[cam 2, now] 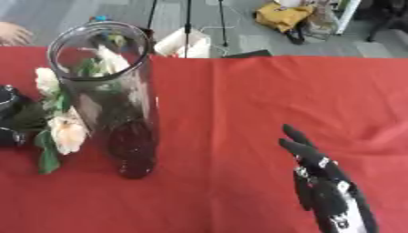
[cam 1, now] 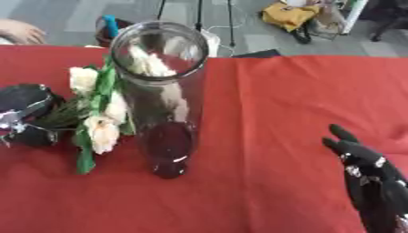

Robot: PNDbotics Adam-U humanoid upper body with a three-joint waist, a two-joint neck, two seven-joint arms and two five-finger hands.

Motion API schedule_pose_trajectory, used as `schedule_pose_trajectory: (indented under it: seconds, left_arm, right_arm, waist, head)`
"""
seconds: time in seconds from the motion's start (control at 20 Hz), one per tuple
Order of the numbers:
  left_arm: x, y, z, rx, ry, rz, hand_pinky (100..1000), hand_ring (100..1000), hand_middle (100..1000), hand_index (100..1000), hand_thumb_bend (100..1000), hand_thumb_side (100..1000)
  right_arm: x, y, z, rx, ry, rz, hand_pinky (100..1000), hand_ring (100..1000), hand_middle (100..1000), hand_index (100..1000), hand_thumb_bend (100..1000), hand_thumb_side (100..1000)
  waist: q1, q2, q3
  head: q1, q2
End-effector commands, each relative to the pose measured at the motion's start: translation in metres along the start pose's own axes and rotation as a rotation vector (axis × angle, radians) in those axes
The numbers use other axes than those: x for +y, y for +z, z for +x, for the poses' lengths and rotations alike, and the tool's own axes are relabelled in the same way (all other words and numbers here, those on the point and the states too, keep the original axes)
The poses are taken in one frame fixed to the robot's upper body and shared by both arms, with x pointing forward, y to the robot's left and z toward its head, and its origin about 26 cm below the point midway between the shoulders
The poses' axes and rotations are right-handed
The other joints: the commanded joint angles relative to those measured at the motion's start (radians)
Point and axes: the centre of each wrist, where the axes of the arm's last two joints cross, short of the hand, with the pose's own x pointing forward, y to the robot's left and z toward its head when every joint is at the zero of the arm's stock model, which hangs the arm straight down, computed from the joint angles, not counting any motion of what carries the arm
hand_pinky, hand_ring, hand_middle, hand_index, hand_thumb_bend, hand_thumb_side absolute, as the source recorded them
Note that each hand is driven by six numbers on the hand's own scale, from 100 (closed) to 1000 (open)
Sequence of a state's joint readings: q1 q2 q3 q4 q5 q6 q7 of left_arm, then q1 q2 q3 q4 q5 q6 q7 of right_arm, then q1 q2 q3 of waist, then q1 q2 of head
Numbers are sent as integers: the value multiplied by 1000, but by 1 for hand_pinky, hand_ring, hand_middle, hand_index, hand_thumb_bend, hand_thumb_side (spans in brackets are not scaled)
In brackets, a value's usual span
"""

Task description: Arrange flowers into the vase.

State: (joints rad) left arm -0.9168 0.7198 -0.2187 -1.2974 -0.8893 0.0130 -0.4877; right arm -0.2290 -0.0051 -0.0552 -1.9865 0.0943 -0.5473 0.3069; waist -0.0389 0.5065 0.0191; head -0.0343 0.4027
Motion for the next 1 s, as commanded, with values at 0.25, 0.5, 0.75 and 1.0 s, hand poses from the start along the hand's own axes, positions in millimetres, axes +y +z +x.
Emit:
schedule_pose_trajectory:
  seconds: [0.25, 0.5, 0.75, 1.0]
  left_arm:
    - [6, 1, 0, 42, -17, 107, 100, 100, 100, 245, 100, 247]
    - [5, 1, -2, 77, -17, 166, 100, 100, 100, 142, 100, 247]
    - [7, 2, -3, 107, 1, 207, 100, 100, 100, 112, 100, 341]
    - [14, 5, -3, 109, 80, 236, 100, 100, 100, 104, 100, 308]
  right_arm:
    - [-2, -4, 3, -15, 10, 5, 948, 1000, 144, 865, 100, 1000]
    - [-2, -4, 3, -13, 9, 6, 949, 1000, 143, 866, 100, 1000]
    - [-3, -3, 3, -8, 8, 6, 949, 1000, 145, 866, 100, 1000]
    - [-4, -1, 3, -2, 5, 3, 949, 1000, 147, 866, 100, 1000]
  waist:
    - [5, -19, -3]
    - [6, -20, -4]
    - [8, -25, -2]
    - [11, -35, 1]
  head:
    - [4, -8]
    - [3, -5]
    - [3, 6]
    - [5, 14]
